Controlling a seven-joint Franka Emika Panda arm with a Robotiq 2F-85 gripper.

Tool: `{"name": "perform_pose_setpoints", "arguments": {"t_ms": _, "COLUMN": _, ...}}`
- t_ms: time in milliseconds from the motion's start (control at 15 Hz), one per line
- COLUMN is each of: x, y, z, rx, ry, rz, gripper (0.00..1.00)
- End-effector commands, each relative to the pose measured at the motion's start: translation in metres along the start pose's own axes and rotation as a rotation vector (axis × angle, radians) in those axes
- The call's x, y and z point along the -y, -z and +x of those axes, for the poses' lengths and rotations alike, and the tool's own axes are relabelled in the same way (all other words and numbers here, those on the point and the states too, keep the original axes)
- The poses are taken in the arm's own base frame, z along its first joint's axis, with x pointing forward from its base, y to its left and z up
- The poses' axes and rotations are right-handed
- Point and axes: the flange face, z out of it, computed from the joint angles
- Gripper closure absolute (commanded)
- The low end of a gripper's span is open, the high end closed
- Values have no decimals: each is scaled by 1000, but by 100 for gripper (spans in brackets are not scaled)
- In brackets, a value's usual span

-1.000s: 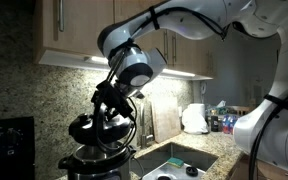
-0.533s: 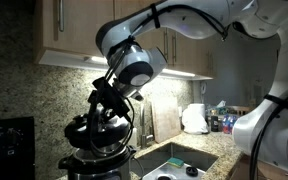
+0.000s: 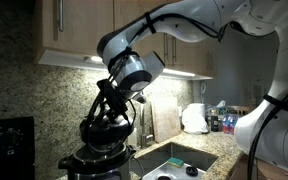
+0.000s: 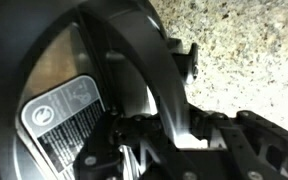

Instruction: Pick up the lid and close the rice cooker

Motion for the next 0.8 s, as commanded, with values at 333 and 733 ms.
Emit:
{"name": "perform_pose_setpoints", "arguments": {"t_ms": 333, "x": -15, "y": -15, "z": -3, "rx": -22, "ry": 27, "rz": -50, "gripper": 98}}
{"name": "perform_pose_setpoints", "arguments": {"t_ms": 733, "x": -16, "y": -16, "z": -3, "rx": -24, "ry": 28, "rz": -53, "gripper": 99}}
